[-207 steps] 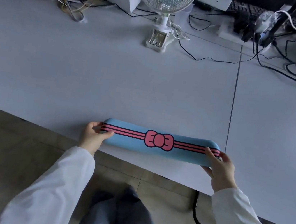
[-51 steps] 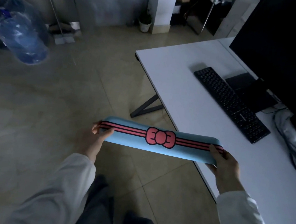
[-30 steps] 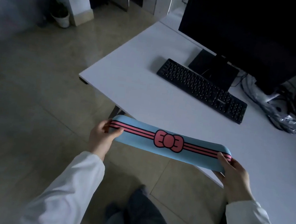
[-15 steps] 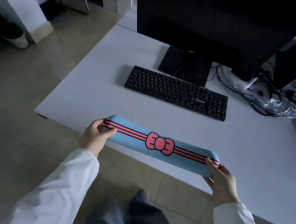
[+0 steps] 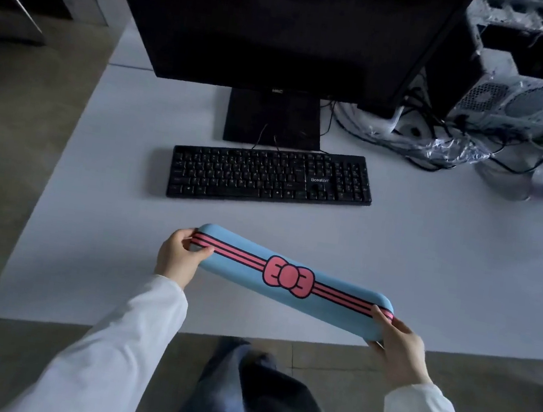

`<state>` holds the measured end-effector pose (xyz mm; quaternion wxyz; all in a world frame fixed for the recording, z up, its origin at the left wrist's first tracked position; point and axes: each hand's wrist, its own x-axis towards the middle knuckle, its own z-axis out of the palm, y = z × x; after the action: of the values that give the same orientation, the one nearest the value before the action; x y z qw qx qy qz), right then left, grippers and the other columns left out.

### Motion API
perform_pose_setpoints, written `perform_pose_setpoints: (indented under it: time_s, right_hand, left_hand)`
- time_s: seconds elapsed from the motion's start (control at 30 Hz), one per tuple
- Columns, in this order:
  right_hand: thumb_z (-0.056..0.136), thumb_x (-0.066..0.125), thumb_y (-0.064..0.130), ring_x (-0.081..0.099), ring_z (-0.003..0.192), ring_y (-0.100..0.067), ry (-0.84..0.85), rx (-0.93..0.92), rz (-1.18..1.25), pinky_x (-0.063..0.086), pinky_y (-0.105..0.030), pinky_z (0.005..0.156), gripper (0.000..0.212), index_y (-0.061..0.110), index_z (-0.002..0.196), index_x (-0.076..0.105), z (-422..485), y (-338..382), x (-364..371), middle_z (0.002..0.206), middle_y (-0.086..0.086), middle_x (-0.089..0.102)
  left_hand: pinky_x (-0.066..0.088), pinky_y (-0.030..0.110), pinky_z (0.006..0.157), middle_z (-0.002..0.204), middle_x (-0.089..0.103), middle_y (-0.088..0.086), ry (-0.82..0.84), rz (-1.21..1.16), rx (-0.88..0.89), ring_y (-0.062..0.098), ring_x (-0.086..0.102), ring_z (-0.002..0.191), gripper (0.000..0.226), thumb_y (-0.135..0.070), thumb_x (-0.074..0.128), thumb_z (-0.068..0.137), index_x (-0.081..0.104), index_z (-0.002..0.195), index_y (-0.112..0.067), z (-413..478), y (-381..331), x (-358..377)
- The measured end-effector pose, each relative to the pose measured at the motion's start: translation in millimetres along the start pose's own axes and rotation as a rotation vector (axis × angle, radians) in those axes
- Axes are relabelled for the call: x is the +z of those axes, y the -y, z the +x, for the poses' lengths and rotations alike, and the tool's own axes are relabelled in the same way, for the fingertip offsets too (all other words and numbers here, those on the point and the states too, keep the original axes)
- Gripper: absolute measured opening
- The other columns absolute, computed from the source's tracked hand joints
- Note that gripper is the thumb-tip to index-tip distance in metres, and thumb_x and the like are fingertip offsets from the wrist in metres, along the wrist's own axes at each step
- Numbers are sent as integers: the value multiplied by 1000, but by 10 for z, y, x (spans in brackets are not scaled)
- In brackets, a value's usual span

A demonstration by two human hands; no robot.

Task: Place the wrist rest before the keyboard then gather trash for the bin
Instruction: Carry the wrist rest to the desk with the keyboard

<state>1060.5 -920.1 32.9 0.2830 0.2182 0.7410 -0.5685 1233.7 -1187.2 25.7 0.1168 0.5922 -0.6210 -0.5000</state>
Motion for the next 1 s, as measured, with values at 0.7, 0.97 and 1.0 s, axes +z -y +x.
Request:
perform_pose_setpoints:
  time_s: [0.7, 0.97, 1.0]
  right_hand:
    - [80, 65, 15, 52, 86, -20, -205, 68, 32, 49, -19, 53, 17, 8, 96, 64, 5, -316, 109, 73, 2, 53]
    - [80, 65, 15, 54, 92, -21, -212, 72, 15, 49, -35, 85, 35, 0, 112, 62, 83, -392, 65, 94, -8, 61]
    - [78, 67, 17, 55, 94, -21, -240, 65, 3, 47, -36, 92, 40, 0, 114, 62, 105, -402, 49, 101, -10, 62]
  left_hand:
    - [43, 35, 94, 121, 65, 15, 111, 230, -6, 32, 59, 111, 47, -13, 69, 73, 58, 118, -6, 427, -92, 250]
    - [42, 38, 96, 121, 65, 17, 115, 315, 1, 34, 57, 115, 48, -19, 69, 74, 59, 119, -7, 454, -75, 254]
    - [41, 38, 98, 123, 63, 18, 101, 309, 3, 33, 56, 117, 49, -20, 69, 74, 59, 120, -7, 446, -79, 251]
